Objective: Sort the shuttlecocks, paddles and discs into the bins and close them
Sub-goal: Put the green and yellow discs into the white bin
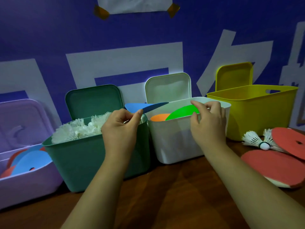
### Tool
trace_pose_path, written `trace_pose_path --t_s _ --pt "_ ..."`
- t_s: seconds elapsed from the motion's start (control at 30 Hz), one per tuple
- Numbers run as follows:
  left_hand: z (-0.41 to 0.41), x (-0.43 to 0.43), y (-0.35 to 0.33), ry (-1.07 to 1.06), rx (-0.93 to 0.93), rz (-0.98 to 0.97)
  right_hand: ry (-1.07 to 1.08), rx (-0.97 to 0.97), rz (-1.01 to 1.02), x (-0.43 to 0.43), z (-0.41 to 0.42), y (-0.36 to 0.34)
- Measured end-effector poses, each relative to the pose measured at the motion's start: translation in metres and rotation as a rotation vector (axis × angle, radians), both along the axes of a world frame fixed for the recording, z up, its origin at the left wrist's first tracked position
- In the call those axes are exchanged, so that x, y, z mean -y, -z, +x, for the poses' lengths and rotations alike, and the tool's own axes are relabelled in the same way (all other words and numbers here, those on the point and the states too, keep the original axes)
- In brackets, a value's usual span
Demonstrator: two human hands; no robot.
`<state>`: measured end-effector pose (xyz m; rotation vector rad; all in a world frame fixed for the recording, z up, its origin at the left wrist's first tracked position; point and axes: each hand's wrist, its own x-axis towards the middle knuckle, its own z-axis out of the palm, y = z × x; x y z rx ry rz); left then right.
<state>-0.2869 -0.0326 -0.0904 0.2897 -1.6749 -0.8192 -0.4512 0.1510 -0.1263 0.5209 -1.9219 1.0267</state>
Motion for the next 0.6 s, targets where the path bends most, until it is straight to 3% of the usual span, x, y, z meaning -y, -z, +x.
trace_pose_path --t_s 0.37,0.6 --pt "0.031 -0.003 -0.019 -0.061 -0.003 -0.112 -0.475 -0.014 -0.072 0.033 0.084 0.004" --pt "0.128 0.046 -0.041 -0.35 -0.031 -0.295 -0.839 0.239 0.198 0.083 0.165 -0.004"
